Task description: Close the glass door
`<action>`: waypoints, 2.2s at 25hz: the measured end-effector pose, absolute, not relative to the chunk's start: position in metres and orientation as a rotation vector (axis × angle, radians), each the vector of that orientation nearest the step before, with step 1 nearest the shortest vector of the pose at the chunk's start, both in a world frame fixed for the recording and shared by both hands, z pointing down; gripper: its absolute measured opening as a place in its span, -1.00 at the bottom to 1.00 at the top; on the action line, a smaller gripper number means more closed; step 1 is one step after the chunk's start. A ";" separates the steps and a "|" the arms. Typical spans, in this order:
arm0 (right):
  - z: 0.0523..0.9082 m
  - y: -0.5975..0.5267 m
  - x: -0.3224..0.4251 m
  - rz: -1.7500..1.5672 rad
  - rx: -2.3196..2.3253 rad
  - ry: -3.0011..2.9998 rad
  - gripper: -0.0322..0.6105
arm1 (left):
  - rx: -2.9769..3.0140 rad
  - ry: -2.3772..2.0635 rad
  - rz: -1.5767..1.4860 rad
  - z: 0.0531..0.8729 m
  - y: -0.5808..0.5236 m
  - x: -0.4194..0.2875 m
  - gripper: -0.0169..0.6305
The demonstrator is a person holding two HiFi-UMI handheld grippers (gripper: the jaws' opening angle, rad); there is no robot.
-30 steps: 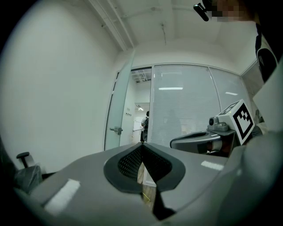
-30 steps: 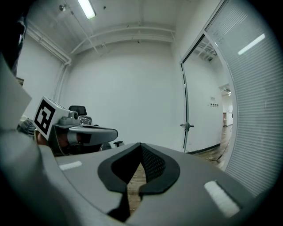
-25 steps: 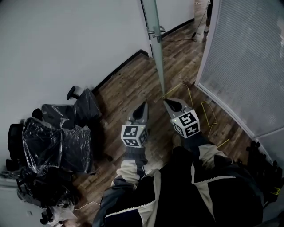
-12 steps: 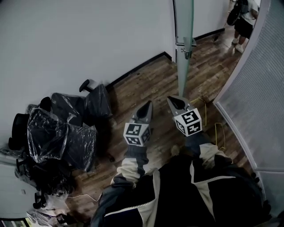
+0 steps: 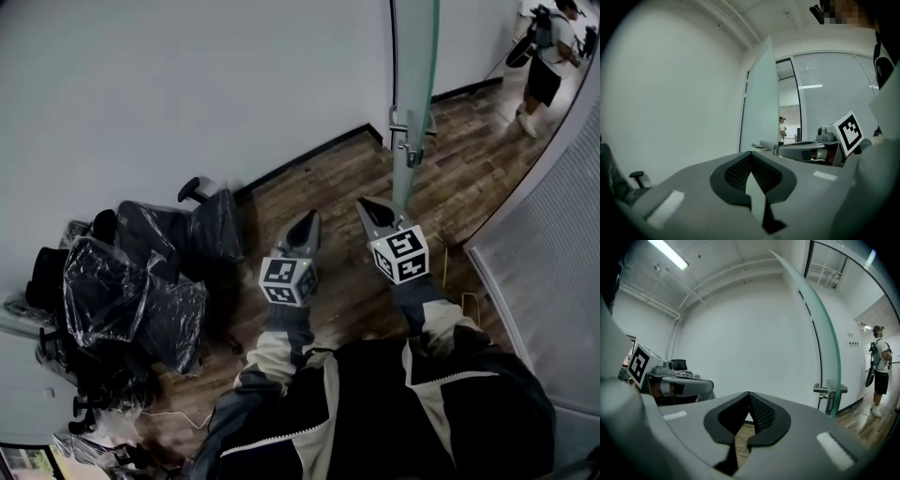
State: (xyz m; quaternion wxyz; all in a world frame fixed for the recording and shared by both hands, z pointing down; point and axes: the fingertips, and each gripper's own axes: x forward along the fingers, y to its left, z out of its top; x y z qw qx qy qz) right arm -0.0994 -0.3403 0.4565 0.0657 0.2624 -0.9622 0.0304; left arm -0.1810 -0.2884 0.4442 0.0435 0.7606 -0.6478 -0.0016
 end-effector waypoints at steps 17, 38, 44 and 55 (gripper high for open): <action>0.453 -0.496 -0.118 0.096 1.283 -2.722 -0.89 | 2.597 -1.582 -0.041 0.448 -0.463 -0.217 -0.94; 0.460 -0.546 -0.067 0.151 1.894 -2.266 -0.89 | 2.879 -0.788 0.026 0.453 -0.567 -0.150 -0.94; 0.461 -0.543 -0.055 0.128 1.911 -2.231 -0.89 | 2.887 -0.731 0.045 0.452 -0.567 -0.135 -0.94; 0.470 -0.553 -0.067 -0.306 1.615 -1.726 -0.88 | 2.932 -0.634 0.021 0.446 -0.554 -0.131 -0.94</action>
